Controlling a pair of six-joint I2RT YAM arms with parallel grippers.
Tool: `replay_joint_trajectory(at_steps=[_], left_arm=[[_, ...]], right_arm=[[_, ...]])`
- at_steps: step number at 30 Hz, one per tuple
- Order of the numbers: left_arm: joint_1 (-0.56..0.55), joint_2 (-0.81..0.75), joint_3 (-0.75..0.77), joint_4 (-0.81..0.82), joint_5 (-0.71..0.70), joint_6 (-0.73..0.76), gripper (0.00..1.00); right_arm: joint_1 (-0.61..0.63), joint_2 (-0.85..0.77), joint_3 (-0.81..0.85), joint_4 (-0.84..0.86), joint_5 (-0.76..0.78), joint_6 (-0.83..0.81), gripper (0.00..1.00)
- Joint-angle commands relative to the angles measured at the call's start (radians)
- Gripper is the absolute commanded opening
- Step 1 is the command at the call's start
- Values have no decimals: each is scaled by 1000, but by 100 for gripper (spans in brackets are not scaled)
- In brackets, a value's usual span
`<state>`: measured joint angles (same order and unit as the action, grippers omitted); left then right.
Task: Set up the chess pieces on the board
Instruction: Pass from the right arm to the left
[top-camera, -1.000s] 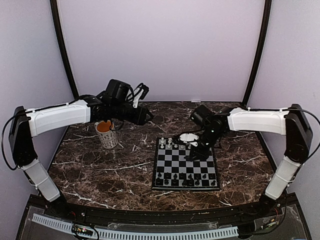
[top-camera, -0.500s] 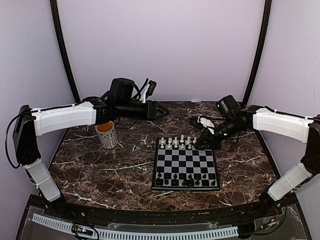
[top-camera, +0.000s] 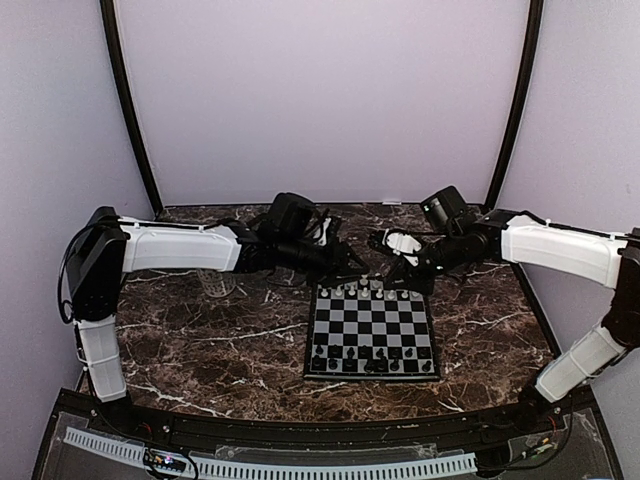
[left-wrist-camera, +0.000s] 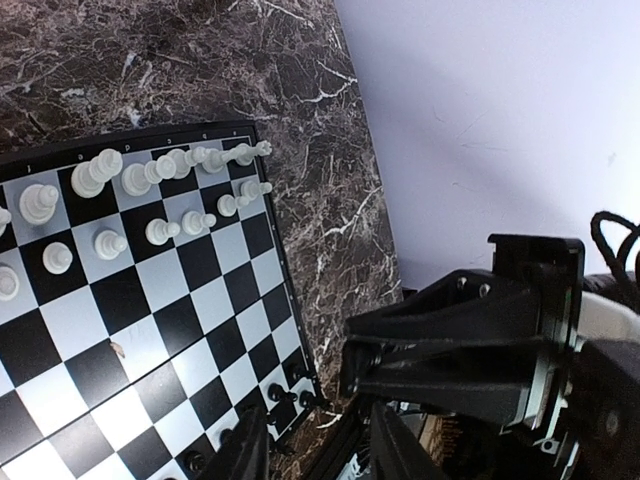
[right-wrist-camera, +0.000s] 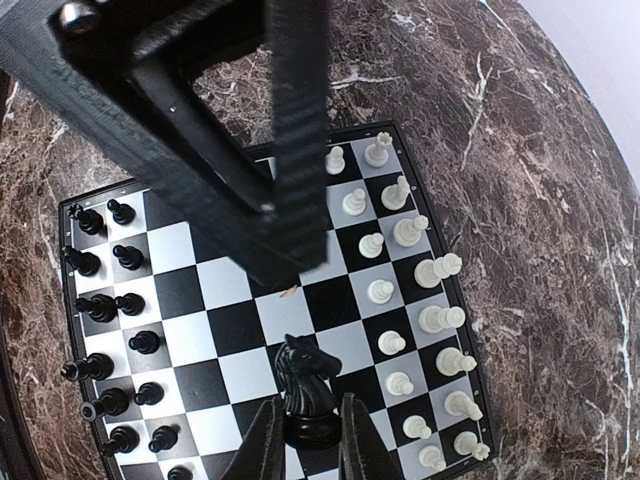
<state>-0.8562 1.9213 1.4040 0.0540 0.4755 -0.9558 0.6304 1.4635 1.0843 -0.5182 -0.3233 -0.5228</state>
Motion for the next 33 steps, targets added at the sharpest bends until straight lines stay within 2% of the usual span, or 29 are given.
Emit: replay_joint_trajectory(at_steps=[1,11,22,33], left_arm=[[3,7,46,63,59,-89,36],[1,53,52,120,123,-148,31],[-3,87,71,140,146,-146,30],[-5,94,77,161,153,-143,20]], right_arm=[[40,19,38,27,100,-7,15],[61,18,46,30,105,0,15],[61,17,54,33,73,10,15],[61,20,53,33,62,16,15]])
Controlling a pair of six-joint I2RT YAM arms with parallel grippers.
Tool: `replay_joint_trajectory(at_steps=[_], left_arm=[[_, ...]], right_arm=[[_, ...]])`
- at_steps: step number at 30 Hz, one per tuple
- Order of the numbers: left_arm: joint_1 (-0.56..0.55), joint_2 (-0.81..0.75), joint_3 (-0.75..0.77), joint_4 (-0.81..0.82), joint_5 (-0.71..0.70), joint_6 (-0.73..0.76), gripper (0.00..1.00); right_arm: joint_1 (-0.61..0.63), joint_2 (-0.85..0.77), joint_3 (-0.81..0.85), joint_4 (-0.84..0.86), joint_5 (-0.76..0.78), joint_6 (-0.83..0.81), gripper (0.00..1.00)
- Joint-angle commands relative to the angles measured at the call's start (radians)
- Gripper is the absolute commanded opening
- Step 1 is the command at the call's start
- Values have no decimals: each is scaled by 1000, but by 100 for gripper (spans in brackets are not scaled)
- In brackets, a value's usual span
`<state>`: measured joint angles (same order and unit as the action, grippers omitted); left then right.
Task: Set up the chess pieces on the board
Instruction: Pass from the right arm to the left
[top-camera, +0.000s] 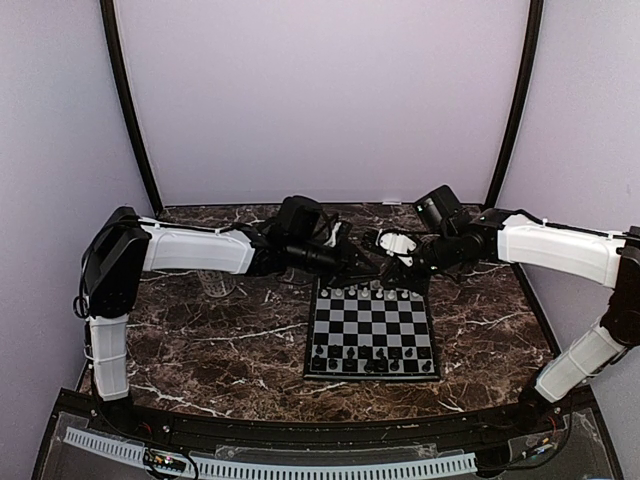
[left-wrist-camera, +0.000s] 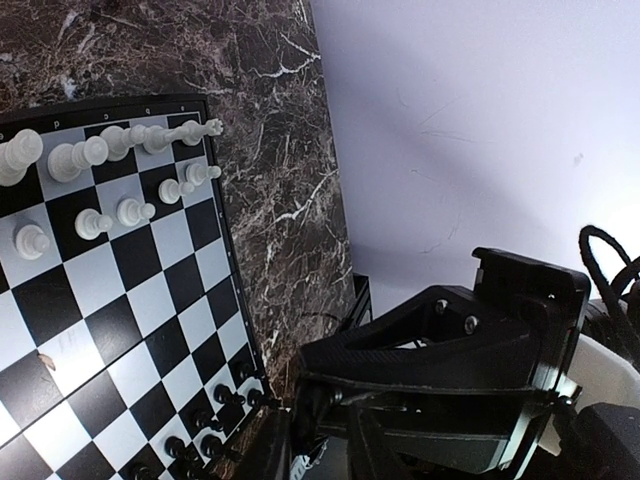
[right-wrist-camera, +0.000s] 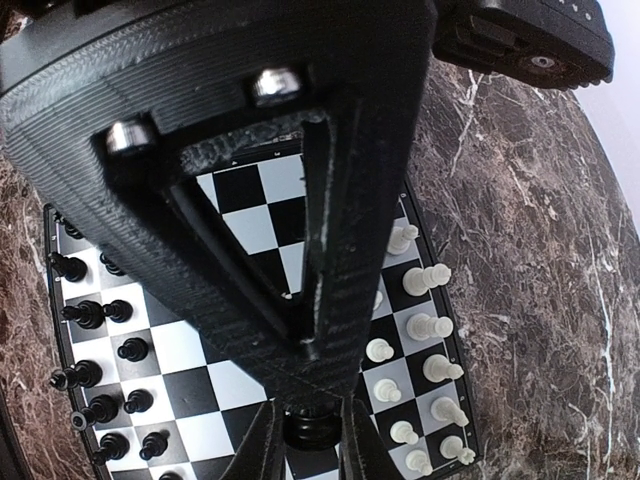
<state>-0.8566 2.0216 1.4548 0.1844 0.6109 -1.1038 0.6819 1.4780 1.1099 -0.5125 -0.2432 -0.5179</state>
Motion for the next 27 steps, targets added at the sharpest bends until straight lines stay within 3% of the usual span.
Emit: replay_joint_trajectory(at_steps=[1,8,14,18,23,27], left_arm=[[-6,-5,27,31,17,7,20],[-11,5,43,17,25,21,17],[-11,9,50,1,13,44,8],[-11,6,81,-62,-18,131,1],[-14,-28,151,-219,-100,307,0],[-38,-53,241,-390,-214,517,0]], right_arm=[[10,7,27,30,-19,11,15],[10,11,30,31,-26,17,15],[10,16,37,25,-31,22,16],[-4,-1,33,-2,-47,25,30],[-200,-88,-4,-50,-240,0,47],[-351,-128,-37,-31,-318,25,49]])
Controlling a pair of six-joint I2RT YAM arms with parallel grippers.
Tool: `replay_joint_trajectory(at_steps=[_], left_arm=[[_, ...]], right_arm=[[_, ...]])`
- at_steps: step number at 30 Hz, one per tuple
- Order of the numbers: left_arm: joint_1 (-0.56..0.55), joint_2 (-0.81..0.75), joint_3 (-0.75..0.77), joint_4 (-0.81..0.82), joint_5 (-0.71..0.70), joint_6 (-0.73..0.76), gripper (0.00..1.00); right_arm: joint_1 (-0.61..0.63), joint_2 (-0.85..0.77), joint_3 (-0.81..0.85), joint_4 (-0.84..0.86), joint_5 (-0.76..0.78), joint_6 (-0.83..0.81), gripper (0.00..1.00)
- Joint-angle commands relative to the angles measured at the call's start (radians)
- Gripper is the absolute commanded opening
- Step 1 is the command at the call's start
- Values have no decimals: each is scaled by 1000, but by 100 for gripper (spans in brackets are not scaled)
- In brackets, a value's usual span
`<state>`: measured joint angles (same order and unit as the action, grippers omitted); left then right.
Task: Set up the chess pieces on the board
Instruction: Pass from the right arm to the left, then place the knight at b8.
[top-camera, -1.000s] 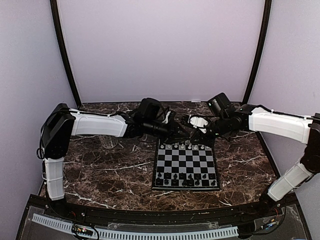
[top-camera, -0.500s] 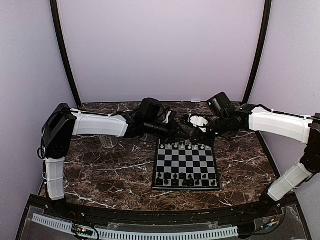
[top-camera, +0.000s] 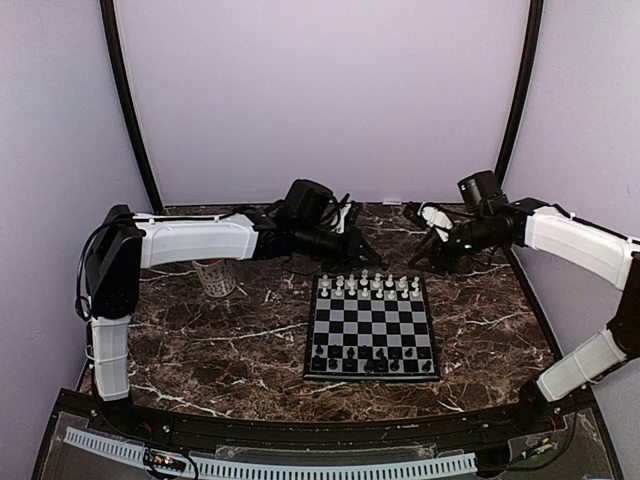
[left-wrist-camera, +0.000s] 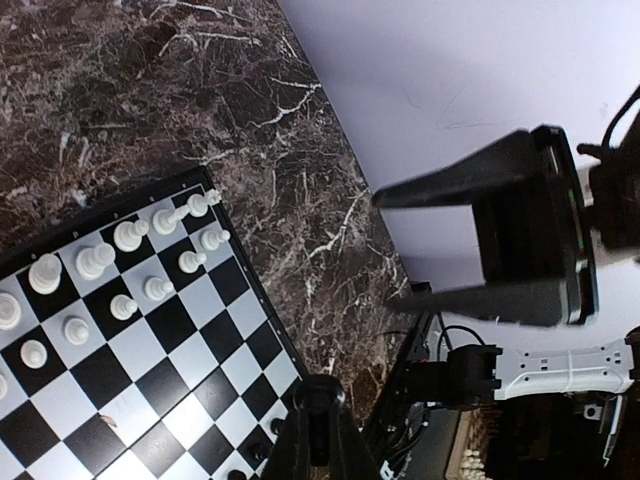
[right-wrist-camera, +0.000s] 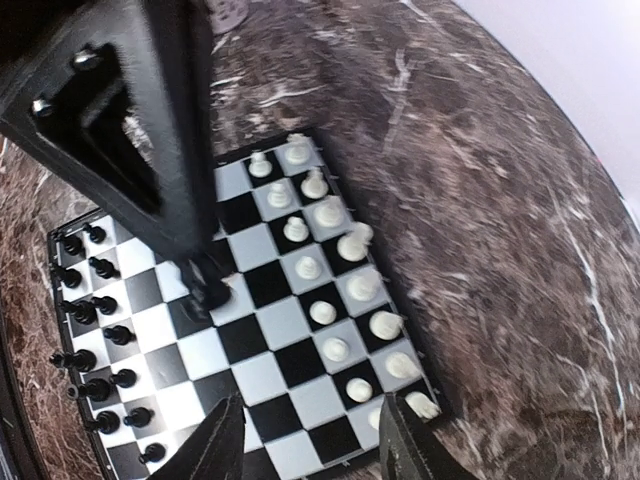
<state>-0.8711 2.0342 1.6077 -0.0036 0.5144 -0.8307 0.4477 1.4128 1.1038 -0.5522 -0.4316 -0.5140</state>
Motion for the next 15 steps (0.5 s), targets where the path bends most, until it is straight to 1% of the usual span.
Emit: replay_joint_trajectory(at_steps=[1,2,3,6,8,10,12,15], left_arm=[[-31,-63,130,-230,-153,315,0],[-45,-59,151,-289,-167,350,0],[-53,-47,198,-321,-193,418,0],[-100,-9,298,-466,-231,544,0],[-142,19,376,-531,-261,668,0],[-184,50,432,-589,-291,757,0],[-226,85,484,-643,-327,839,0],[-285,137,534,-706,-344,941,0]], right_arm=[[-149,-70,-49,26,-159,39,50],[-176,-72,-59,48,-169,60,50],[-195,-69,-67,71,-164,88,51],[-217,-47,-67,94,-88,110,51],[-218,-31,-68,109,-48,118,52],[-218,-16,-65,113,-30,120,51],[-218,-1,-63,112,-22,122,52],[-218,12,-65,114,-15,118,52]])
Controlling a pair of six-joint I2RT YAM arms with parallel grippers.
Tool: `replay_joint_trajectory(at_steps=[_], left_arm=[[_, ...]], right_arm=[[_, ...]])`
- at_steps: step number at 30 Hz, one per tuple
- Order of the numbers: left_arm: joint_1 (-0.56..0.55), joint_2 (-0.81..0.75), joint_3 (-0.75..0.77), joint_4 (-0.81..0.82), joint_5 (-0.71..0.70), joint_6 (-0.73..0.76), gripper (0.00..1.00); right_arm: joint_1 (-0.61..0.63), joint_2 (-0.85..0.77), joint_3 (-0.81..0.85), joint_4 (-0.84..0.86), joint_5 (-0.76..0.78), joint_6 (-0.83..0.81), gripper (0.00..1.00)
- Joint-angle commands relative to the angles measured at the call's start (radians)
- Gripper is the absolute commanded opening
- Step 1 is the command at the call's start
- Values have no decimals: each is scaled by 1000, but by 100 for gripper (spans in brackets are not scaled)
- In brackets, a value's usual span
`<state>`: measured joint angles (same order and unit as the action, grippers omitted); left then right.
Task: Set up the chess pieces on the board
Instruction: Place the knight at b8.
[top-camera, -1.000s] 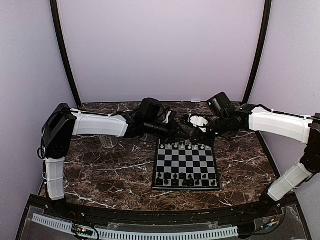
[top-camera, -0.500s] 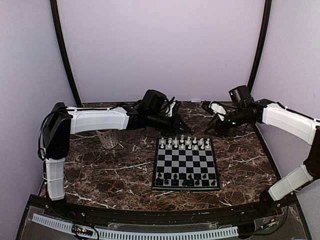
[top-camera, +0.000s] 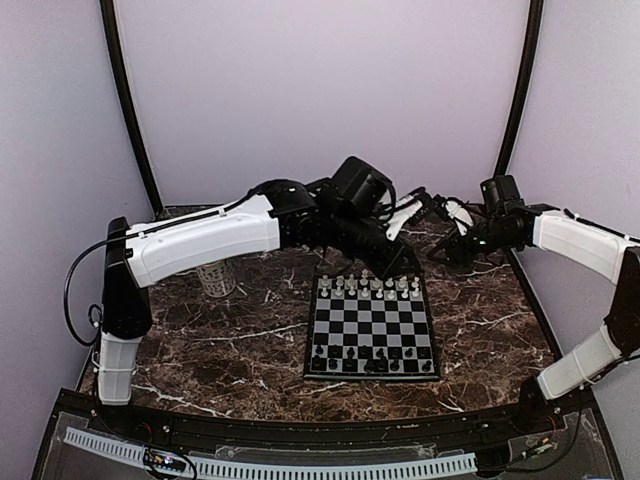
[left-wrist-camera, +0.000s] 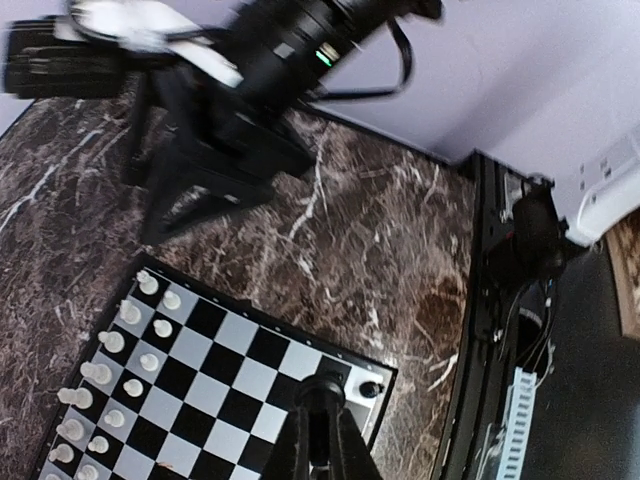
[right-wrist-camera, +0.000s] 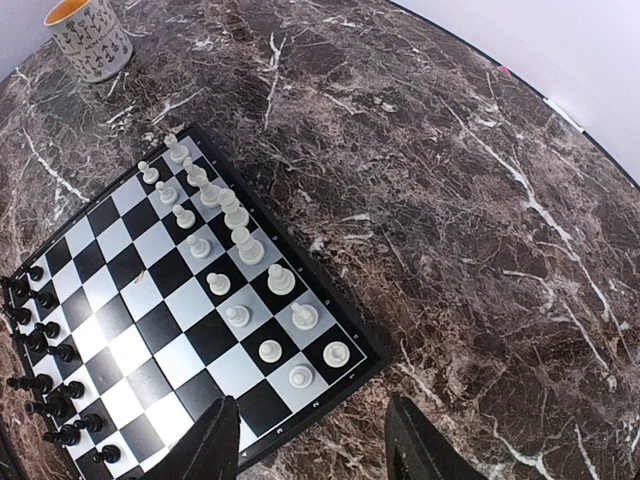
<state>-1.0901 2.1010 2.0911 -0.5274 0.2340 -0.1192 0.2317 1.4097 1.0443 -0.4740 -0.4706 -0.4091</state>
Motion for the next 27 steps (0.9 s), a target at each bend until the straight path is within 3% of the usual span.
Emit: replay_joint_trajectory(at_steps=[1,10,27], left_arm=[[-76,90,73,-193,-73,278,0],[-168,205,178,-311,-125,536,1],[-194,334,233,-322,-155,588,1]], right_arm=[[-1,18,-7,35,26,11,52],[-2,25,-19,26,41,1,52],[-2,49,-17,11,11,-12,51]])
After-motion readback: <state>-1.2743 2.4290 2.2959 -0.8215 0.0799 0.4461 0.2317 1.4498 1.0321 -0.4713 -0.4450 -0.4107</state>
